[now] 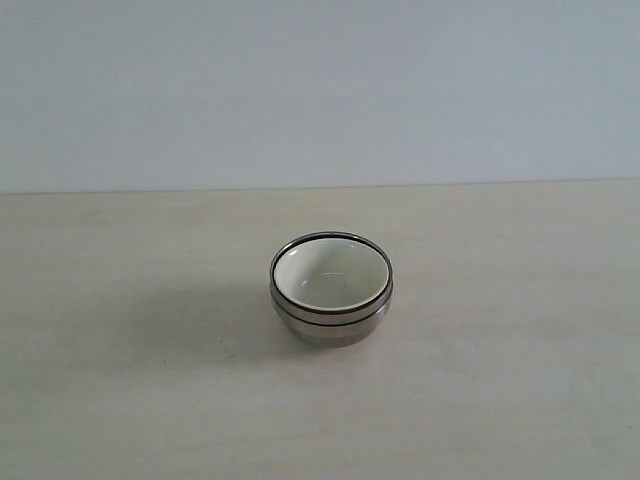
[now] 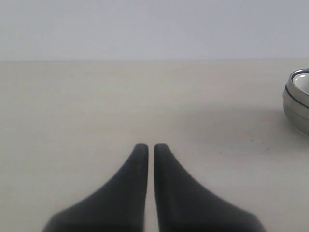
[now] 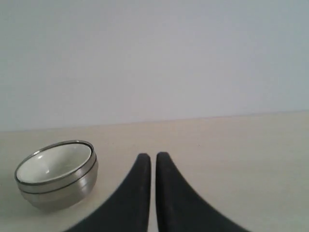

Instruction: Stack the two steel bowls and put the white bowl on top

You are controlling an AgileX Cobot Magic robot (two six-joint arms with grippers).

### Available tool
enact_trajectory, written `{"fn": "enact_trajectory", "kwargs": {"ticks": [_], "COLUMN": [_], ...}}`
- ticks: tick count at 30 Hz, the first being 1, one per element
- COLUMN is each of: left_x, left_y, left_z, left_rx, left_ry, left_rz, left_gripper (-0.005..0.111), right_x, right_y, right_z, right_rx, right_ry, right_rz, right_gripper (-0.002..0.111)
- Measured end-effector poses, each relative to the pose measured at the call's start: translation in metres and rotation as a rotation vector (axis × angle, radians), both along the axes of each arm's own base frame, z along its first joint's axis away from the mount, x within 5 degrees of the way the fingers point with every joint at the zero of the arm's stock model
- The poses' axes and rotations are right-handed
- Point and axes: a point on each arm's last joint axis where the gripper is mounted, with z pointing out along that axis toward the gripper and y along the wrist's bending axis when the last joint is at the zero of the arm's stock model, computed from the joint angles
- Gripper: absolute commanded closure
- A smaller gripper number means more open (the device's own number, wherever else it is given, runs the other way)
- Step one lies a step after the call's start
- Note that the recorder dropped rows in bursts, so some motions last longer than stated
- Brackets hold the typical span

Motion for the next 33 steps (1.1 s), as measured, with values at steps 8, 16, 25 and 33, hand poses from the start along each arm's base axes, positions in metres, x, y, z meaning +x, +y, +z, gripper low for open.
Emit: {"fn": "enact_trajectory", "kwargs": {"ticks": [8, 16, 25, 33], "left_x": [0.0, 0.0, 0.0, 0.0], "left_y": [0.0, 0.0, 0.0, 0.0], "left_z": [0.0, 0.0, 0.0, 0.0], "left_rx": [0.0, 0.0, 0.0, 0.0], "left_ry": [0.0, 0.0, 0.0, 0.0], "left_rz": [0.0, 0.0, 0.0, 0.0], "left_gripper": [0.103, 0.103, 0.103, 0.103], "right_x": [0.0, 0.0, -0.002, -0.002], "right_y": [-0.001, -0.007, -0.008, -0.009], "right_z": [-0.009, -0.017, -0.024, -0.026], "right_rx": [-0.082, -0.095, -0.127, -0.167], "right_ry": [0.086, 0.179, 0.246, 0.258], "right_rz": [-0.021, -0.121, -0.133, -0.129], "right_gripper": [0.108, 0.108, 0.108, 0.108]}}
